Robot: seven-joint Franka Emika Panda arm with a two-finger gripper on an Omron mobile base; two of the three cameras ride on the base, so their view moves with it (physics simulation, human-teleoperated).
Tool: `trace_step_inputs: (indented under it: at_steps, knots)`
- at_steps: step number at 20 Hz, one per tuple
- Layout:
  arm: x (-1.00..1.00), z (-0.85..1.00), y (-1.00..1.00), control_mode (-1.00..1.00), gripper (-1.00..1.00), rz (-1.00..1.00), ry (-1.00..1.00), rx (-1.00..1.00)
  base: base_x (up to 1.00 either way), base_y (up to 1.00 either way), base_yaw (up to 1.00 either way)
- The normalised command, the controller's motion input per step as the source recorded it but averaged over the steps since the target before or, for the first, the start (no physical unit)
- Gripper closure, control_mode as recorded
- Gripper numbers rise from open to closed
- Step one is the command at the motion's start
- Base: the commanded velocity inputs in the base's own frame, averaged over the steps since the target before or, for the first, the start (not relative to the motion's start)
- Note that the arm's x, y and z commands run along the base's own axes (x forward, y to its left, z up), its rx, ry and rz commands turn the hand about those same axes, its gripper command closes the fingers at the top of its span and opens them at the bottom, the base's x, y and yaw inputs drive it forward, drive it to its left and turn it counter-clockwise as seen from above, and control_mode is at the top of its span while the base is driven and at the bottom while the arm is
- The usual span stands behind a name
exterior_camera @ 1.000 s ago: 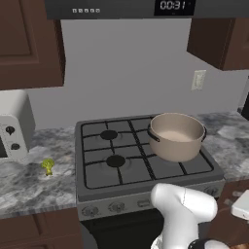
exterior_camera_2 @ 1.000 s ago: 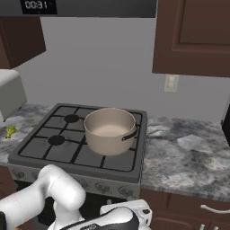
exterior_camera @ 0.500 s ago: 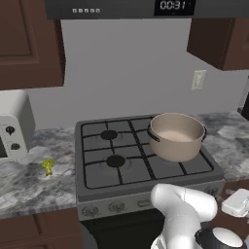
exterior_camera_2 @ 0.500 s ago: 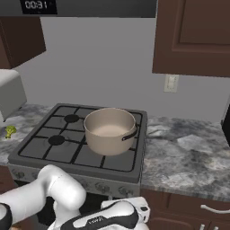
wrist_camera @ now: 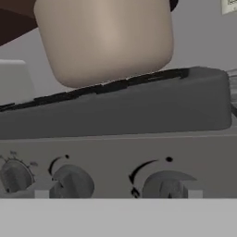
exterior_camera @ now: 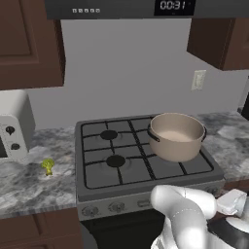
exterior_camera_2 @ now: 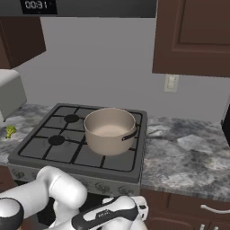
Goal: Turn on the burner for the pot on the stove. Wait thirty seconds for the pot to heat up. Then add the broccoli to the pot.
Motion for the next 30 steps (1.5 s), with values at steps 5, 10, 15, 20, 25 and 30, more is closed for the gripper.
trace_step_inputs:
  at_steps: [5, 10, 15, 20, 25, 30]
  knots:
    - [0.04, -0.32, -0.27, -1.0, -1.0, 0.0, 0.0, 0.0, 0.0, 0.0, 0.0]
    - [0.04, -0.27, -0.24, -1.0, -1.0, 0.0, -0.01, 0.0, 0.0, 0.0, 0.0]
    - [0.14, -0.02, -0.18, -1.0, -1.0, 0.0, -0.05, 0.0, 0.0, 0.0, 0.0]
    - [0.18, 0.0, -0.03, -1.0, -1.0, 0.0, -0.06, 0.0, 0.0, 0.0, 0.0]
    - [0.0, 0.0, 0.04, -1.0, -1.0, 0.0, -0.06, 0.0, 0.0, 0.0, 0.0]
    - [0.0, 0.01, 0.18, -1.0, -1.0, 0.0, -0.05, 0.0, 0.0, 0.0, 0.0]
